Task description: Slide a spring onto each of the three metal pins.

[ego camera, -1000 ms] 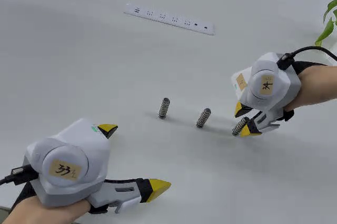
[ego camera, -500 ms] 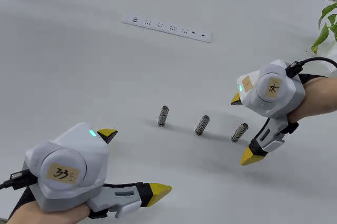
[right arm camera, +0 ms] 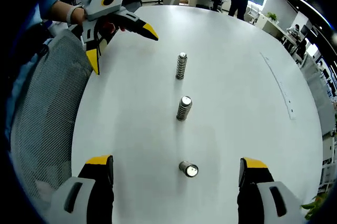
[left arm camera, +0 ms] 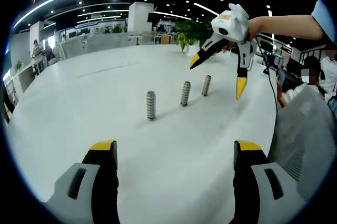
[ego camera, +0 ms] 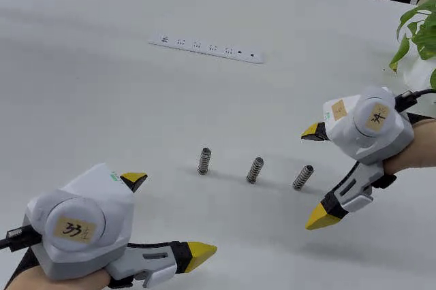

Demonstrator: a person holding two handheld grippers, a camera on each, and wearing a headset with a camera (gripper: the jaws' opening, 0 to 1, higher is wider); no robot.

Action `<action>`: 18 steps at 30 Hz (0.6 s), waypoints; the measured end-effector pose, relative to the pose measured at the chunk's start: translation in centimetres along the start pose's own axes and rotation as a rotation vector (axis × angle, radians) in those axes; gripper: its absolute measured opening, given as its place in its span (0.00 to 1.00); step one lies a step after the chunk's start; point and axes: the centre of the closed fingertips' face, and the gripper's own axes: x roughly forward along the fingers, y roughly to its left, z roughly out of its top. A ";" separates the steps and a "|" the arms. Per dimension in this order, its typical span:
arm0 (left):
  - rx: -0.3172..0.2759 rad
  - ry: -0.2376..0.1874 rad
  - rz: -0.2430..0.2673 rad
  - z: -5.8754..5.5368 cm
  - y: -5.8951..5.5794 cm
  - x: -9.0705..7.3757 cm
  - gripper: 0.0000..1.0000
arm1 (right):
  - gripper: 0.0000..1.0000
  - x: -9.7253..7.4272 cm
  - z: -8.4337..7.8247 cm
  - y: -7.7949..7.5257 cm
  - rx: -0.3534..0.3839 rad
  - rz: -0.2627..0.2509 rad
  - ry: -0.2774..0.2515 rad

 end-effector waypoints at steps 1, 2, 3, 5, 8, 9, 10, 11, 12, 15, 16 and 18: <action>0.000 0.000 0.000 0.0 0.0 0.0 0.90 | 0.99 -0.1 0.0 0.1 0.022 -0.007 -0.014; 0.002 0.000 0.000 0.1 0.0 0.0 0.90 | 0.99 -0.2 0.1 0.1 0.040 -0.013 -0.029; 0.005 0.001 0.000 0.1 0.1 0.0 0.90 | 0.99 -0.4 0.5 0.2 0.056 -0.022 -0.068; 0.003 0.000 -0.001 0.2 0.2 0.0 0.90 | 0.99 -0.9 0.4 0.6 0.087 -0.035 -0.093; 0.001 -0.002 -0.001 0.4 0.3 0.0 0.89 | 0.99 -1.5 0.3 1.1 0.112 -0.053 -0.132; 0.002 -0.003 0.001 0.4 0.4 0.0 0.89 | 0.99 -1.6 0.2 1.3 0.128 -0.059 -0.139; -0.001 -0.004 0.002 0.5 0.5 0.0 0.90 | 0.99 -1.9 0.0 1.5 0.133 -0.068 -0.152; -0.004 -0.005 0.003 0.6 0.5 -0.1 0.89 | 0.99 -2.1 0.1 1.8 0.138 -0.077 -0.162; -0.007 -0.007 0.004 0.6 0.6 -0.1 0.89 | 0.99 -2.2 0.0 2.0 0.153 -0.080 -0.169; -0.006 -0.008 0.008 0.7 0.7 -0.2 0.89 | 0.99 -2.8 -0.2 3.2 0.183 -0.094 -0.200; -0.004 -0.008 0.009 0.7 0.7 -0.2 0.89 | 0.99 -2.9 -0.4 3.5 0.200 -0.098 -0.204; -0.002 -0.001 0.008 0.7 0.8 -0.3 0.89 | 0.99 -3.2 -0.9 4.0 0.214 -0.111 -0.215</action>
